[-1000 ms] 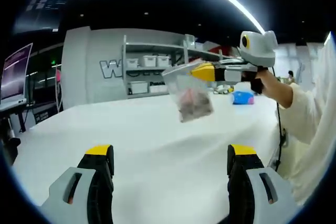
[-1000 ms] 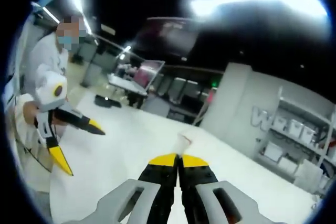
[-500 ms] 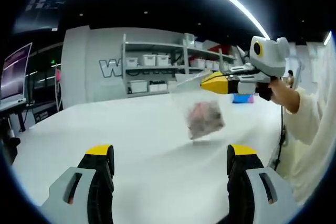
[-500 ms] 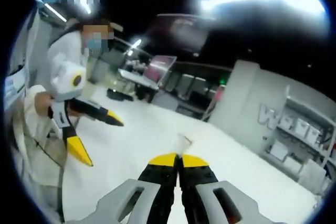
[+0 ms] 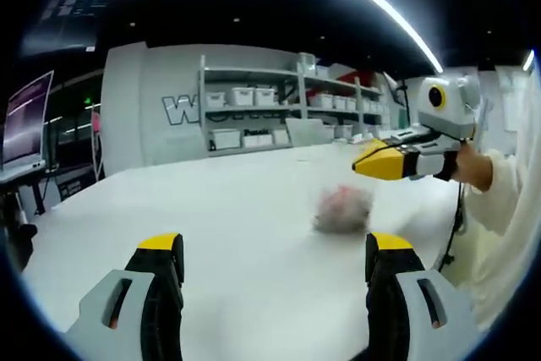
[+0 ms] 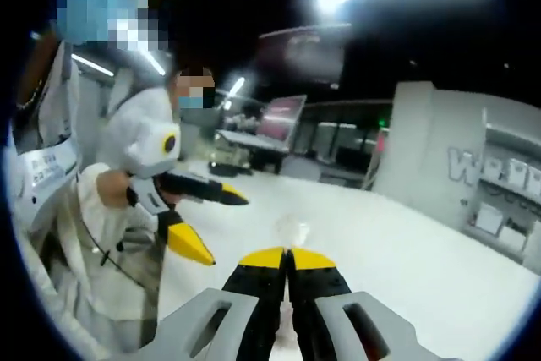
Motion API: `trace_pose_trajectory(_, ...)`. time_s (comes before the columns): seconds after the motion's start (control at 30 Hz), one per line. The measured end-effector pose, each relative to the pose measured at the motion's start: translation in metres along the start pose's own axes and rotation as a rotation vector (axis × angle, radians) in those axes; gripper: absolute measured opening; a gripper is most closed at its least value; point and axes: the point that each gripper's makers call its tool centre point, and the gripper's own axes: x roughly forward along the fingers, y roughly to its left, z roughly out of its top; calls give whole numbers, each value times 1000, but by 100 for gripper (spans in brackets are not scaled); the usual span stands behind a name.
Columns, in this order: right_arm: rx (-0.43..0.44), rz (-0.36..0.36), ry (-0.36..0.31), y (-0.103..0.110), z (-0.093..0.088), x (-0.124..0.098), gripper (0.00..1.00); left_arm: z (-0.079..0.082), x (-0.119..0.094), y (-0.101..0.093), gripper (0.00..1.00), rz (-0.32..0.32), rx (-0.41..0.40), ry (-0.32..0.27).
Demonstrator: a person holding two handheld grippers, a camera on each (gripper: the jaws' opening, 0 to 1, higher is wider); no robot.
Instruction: Open the resealable bag by pulling the two sides of the seal apart until the entire bag opening is separated and visibly accessible.
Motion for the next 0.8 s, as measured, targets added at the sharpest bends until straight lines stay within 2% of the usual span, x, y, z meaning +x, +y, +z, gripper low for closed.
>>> trace_pose_trajectory(0.1,-24,63,15,19,-7,4,0,0,-2,0,88,4,16,4)
trace_pose_trajectory(0.2,-99,101,42,32,-18,6,0,-4,-1,-1,88,-5,1,8)
trace_pose_trajectory(0.3,-81,100,52,36,-24,7,0,-12,0,0,88,-2,16,39)
trace_pose_trajectory(0.4,-44,111,58,40,-28,6,0,-14,-1,1,87,-5,17,51)
trace_pose_trajectory(0.73,19,141,61,53,-37,-4,0,-12,-9,14,85,6,-26,37)
trace_pose_trajectory(0.8,37,125,68,52,-40,-6,0,-13,-8,14,85,8,-30,45)
